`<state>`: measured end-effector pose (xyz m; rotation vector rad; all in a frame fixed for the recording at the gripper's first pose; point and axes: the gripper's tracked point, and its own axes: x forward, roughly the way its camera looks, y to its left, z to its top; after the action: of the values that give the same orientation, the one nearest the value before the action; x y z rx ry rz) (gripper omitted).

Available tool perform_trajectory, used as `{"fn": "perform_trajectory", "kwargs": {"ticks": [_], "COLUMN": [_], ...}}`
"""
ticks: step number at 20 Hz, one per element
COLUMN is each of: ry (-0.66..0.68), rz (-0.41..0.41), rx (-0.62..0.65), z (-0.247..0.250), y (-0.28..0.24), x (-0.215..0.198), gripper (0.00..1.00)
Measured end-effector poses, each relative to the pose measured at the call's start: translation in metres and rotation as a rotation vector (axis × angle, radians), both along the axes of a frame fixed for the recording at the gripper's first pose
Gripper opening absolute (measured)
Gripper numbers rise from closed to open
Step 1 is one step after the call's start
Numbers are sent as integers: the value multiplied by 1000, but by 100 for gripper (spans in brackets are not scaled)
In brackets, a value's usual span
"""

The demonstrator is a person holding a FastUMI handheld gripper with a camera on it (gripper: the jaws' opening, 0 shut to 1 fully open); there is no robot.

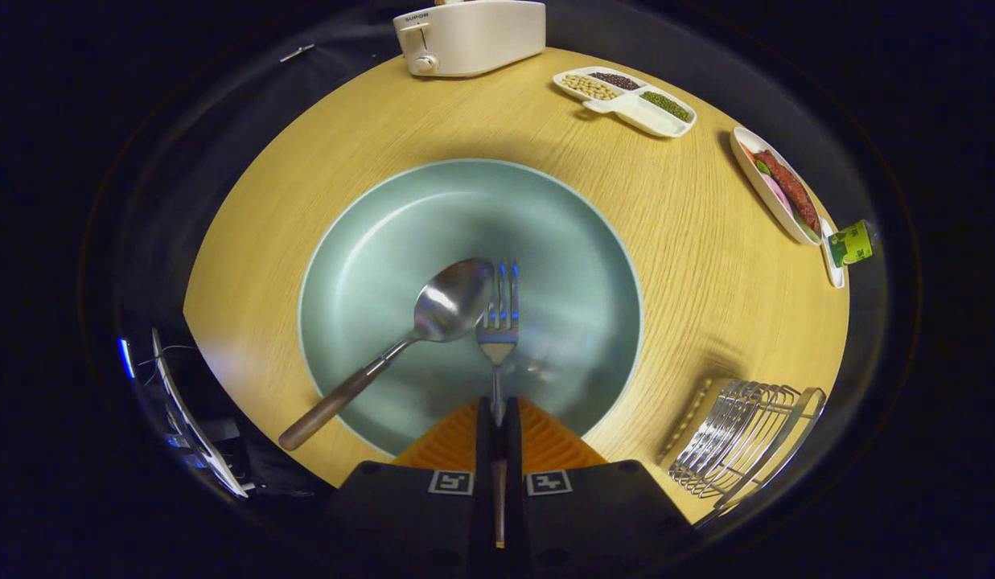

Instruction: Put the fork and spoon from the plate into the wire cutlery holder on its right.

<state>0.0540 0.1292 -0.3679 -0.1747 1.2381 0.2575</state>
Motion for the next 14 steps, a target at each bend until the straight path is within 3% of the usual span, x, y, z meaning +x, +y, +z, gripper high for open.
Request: {"fn": "perform_trajectory", "kwargs": {"ticks": [9,14], "ry": [-20,-57], "rz": [-43,-27], "rx": [31,44], "z": [28,64], "y": [-26,-45], "x": [4,-7], "gripper": [8,8]}}
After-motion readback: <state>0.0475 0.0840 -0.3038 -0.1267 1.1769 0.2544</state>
